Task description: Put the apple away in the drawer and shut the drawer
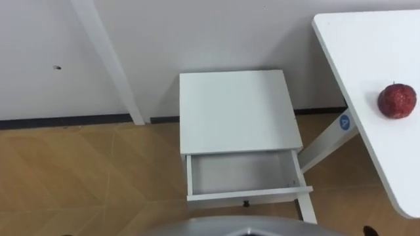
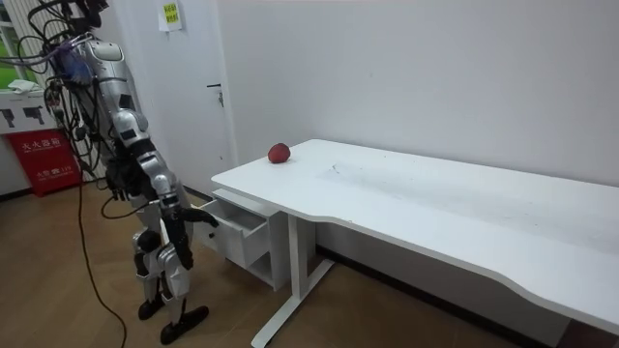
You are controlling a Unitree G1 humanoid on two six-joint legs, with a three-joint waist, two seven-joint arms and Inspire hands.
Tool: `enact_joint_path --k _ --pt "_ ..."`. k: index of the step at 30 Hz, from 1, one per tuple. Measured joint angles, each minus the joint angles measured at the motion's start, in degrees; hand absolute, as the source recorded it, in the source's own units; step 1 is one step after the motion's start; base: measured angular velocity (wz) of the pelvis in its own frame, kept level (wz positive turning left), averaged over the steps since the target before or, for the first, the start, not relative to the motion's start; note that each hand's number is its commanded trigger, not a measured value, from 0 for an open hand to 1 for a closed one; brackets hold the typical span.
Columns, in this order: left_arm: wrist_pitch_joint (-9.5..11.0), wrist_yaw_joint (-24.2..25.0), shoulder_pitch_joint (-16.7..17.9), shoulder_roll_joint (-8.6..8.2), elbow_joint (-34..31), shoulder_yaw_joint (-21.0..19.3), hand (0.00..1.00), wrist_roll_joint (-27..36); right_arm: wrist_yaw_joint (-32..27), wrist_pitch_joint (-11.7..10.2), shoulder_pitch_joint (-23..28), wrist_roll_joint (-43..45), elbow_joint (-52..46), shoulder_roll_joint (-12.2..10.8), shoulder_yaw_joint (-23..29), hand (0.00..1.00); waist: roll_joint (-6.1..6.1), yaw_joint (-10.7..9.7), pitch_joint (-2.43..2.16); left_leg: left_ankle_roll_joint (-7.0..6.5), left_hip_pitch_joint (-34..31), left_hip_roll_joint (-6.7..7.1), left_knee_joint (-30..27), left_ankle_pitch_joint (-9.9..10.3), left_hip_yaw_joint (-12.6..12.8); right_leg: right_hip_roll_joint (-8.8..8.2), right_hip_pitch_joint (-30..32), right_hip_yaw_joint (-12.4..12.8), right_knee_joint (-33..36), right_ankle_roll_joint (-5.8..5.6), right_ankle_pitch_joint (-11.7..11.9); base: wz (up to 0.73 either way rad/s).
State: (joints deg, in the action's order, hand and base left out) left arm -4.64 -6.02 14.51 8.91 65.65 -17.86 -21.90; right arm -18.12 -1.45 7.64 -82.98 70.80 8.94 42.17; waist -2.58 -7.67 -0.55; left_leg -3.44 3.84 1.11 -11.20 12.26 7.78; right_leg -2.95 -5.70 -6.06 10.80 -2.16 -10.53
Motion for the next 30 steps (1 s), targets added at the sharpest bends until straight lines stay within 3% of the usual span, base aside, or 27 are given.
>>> enact_joint_path --k 5,11,13,18,27,30 --pt "0.02 0.0 -0.46 1.21 -0.36 0.01 0.0 -0.19 -4.13 -0.74 -1.18 -2.13 -2.5 0.18 0.32 0.0 -0.84 -0.03 0.17 0.05 -0.42 -0.01 -0.08 -0.04 0.13 0.02 0.05 0.03 -0.03 0.03 0.03 -0.01" --pt "1.04 0.07 0.26 1.56 -1.73 0.02 0.0 -0.13 -10.08 -3.54 -2.1 -2.06 -10.19 0.96 3.16 0.0 -1.22 -0.34 0.22 0.04 -1.25 0.05 -0.26 -0.05 0.1 0.0 0.69 0.04 -0.1 0.06 0.05 0.0" --pt "1.33 0.07 0.67 1.64 -2.81 -0.03 0.0 -0.26 -12.4 -4.87 -2.21 -1.94 -13.45 2.01 3.8 0.0 -1.15 -0.36 0.33 0.04 -1.37 0.07 -0.19 -0.05 0.06 0.0 0.82 0.06 -0.13 0.06 0.05 0.0" --pt "2.71 0.2 1.56 1.64 -5.05 -0.21 0.0 -0.05 -17.82 -8.31 -4.74 0.28 -18.97 7.3 6.56 0.0 -1.28 -1.26 0.45 0.05 -1.38 0.41 0.01 -0.07 0.1 0.01 0.95 -0.01 -0.12 0.05 0.04 0.0" --pt "5.09 0.03 0.72 1.63 -6.06 -0.06 0.0 -0.08 -26.71 -14.05 -5.57 5.05 -31.62 9.0 6.5 0.0 -1.67 -1.26 0.4 0.07 -2.15 0.08 0.04 -0.08 0.58 0.06 1.88 0.1 -0.09 0.06 0.05 0.0" --pt "5.45 0.04 0.81 1.6 -6.07 0.66 0.0 0.02 -30.2 -14.22 -6.03 11.34 -36.51 9.0 6.27 0.0 -1.47 -1.04 0.42 0.06 -2.48 -0.01 0.35 -0.09 1.0 0.09 2.7 0.85 0.04 0.06 0.05 -0.11"
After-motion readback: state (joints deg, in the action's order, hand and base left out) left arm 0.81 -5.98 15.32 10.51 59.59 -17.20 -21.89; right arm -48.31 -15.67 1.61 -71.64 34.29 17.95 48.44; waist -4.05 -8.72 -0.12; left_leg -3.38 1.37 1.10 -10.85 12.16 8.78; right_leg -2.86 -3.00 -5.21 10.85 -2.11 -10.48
